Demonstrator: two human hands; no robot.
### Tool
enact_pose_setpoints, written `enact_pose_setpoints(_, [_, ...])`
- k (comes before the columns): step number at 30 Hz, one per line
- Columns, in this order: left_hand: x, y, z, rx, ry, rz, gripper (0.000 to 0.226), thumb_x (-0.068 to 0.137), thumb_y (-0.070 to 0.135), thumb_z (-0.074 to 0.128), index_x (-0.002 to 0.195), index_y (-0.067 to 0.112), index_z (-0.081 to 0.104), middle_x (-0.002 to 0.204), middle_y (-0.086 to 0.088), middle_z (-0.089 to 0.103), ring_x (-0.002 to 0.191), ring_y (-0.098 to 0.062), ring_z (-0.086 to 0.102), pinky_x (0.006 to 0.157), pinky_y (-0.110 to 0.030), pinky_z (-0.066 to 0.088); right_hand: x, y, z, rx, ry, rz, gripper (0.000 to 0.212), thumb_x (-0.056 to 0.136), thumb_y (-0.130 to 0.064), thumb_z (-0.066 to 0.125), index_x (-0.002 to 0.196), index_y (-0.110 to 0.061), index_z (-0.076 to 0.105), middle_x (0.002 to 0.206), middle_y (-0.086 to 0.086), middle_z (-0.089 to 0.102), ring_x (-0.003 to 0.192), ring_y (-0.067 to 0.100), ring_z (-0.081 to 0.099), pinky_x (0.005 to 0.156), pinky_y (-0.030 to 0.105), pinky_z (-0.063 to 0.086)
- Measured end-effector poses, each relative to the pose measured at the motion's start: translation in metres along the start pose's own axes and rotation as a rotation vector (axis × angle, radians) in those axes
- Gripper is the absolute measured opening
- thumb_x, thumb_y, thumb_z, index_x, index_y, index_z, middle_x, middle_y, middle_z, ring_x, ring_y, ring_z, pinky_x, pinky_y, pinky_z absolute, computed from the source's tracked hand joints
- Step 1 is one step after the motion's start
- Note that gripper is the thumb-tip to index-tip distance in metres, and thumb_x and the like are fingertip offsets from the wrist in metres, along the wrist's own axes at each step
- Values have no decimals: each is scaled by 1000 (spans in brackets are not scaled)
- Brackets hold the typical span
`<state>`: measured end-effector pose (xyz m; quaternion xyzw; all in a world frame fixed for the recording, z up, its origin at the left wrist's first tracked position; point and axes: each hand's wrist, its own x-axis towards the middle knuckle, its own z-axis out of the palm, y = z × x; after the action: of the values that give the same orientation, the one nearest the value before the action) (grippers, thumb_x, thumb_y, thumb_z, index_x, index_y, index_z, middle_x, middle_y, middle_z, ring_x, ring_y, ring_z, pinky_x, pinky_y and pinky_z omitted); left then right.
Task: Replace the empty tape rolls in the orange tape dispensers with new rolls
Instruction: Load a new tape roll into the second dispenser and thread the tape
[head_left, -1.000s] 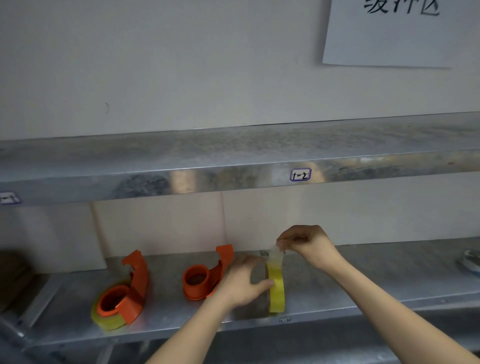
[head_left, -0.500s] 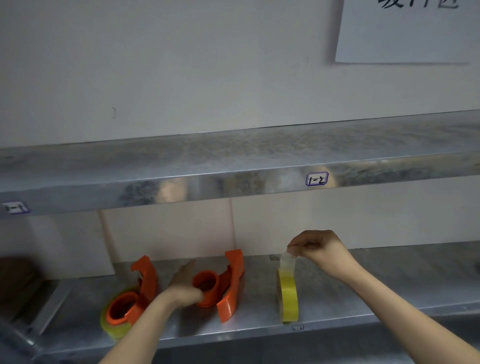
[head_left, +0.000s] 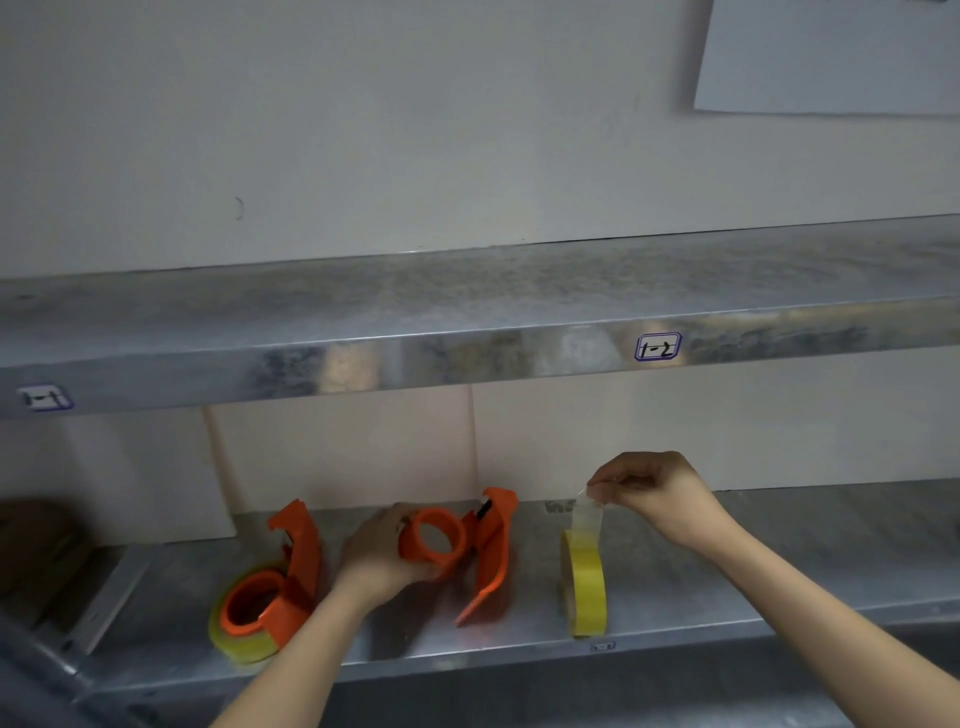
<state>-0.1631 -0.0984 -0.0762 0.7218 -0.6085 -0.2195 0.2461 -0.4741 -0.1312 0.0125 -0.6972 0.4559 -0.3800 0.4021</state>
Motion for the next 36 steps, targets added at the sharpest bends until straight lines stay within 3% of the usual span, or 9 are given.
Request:
enact_pose_setpoints(2, [1,12,-2,-37,-24,85,64,54,34,85,109,40,52,107,21,60,99,-3,58,87,-23,48,0,-1,2,11,-4,-1,20,75,-1,74,67,-19,73,68,0,74,65,14,66,65,14,51])
enact_pose_setpoints(4, [-1,25,0,-91,-64,156,66,60,24,87,112,39,50,107,24,55,96,4,54,82,-5,42,-1,-1,3,14,-12,-8,19,75,-1,73,67,-18,73,68,-1,74,65,13,66,66,14,51])
enact_pose_setpoints(6, [-2,32,9,-148,-54,203,69,60,16,88,115,36,51,112,19,52,100,0,53,77,2,40,0,-2,4,18,-13,-3,15,75,-2,73,69,-16,73,68,1,73,66,13,67,66,15,51])
enact_pose_setpoints(11, [-8,38,35,-288,33,199,69,59,13,89,118,28,56,117,6,52,96,2,55,71,-3,47,0,-7,6,-16,-36,-18,12,75,-1,72,70,-12,73,68,4,72,63,12,65,66,16,50])
enact_pose_setpoints(15, [-10,43,47,-321,58,193,78,59,14,89,127,21,51,122,7,50,106,-8,54,87,-14,45,0,-16,4,-3,-33,-23,16,76,1,71,69,-14,73,63,0,71,62,11,64,65,22,52])
enact_pose_setpoints(17, [-13,46,49,-316,41,222,70,59,15,89,118,26,52,117,8,54,101,-2,56,82,-5,43,1,-22,4,-4,-27,-35,20,77,0,71,68,-17,72,63,-3,71,63,9,65,66,25,52])
enact_pose_setpoints(21, [-21,51,51,-327,12,245,65,60,14,89,111,31,52,109,20,53,95,17,54,75,3,40,6,-35,6,34,-10,-79,24,76,3,71,65,-19,72,61,-3,71,61,7,65,66,13,50])
enact_pose_setpoints(27, [-25,54,55,-392,7,236,69,59,16,90,105,45,48,111,21,54,99,7,56,77,-1,44,13,-50,14,39,5,-125,24,75,1,72,65,-22,72,62,0,71,62,12,66,67,16,51])
enact_pose_setpoints(36, [-31,48,51,-355,-24,219,68,65,19,86,121,33,50,123,11,51,102,-3,55,76,-6,48,15,-47,33,-1,41,-65,15,75,-7,73,67,-20,73,60,-3,71,60,9,66,63,15,49])
